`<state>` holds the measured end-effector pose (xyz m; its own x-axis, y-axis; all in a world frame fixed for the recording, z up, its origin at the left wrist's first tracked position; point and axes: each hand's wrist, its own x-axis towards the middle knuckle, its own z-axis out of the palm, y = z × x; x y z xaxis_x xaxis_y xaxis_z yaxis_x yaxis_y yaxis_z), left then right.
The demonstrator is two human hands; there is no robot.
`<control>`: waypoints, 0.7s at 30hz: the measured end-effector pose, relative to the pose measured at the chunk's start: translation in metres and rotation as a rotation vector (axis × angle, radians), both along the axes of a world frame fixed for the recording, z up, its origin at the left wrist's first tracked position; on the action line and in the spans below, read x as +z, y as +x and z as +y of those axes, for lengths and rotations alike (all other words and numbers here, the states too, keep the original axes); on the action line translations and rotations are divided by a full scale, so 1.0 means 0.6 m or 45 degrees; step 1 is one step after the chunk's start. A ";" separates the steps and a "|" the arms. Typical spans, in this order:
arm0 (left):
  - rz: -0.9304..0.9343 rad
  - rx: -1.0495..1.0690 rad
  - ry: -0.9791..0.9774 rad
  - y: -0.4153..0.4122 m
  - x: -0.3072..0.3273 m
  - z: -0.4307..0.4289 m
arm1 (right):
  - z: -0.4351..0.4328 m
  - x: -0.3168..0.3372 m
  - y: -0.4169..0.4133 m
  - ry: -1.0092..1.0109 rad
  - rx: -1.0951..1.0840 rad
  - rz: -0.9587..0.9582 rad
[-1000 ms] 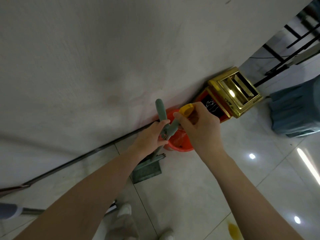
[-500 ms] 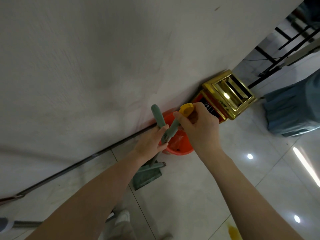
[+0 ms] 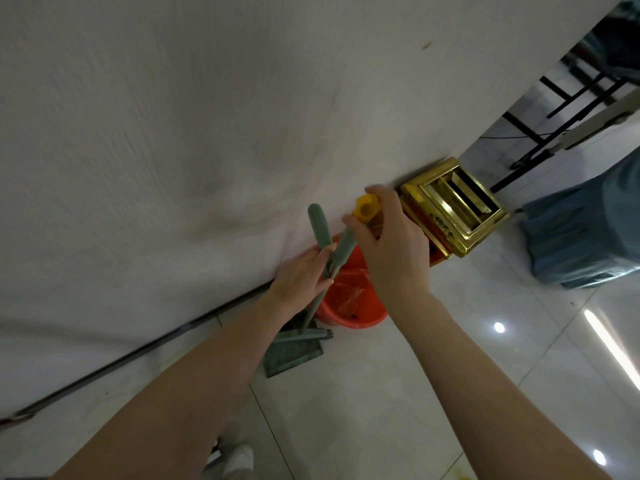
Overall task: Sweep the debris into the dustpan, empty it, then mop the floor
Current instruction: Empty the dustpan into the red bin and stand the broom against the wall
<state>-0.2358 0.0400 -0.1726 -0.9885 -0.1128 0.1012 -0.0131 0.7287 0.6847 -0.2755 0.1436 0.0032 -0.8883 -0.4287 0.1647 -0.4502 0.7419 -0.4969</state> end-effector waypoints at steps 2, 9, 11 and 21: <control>-0.037 0.059 -0.022 -0.005 0.002 -0.002 | -0.009 0.001 -0.005 0.037 0.032 0.012; -0.141 0.153 0.024 0.017 0.023 -0.012 | -0.025 -0.004 -0.014 0.010 0.069 -0.048; -0.148 0.175 0.038 0.039 0.041 -0.017 | -0.019 -0.002 -0.011 0.016 0.064 -0.069; -0.087 0.549 0.113 0.197 0.114 -0.062 | -0.002 0.074 0.055 0.007 0.289 0.182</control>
<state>-0.1179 0.0026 -0.1044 -0.8530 -0.5218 0.0086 -0.3505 0.5851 0.7313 -0.2428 0.1425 0.0475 -0.7371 -0.6156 0.2786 -0.6708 0.6165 -0.4123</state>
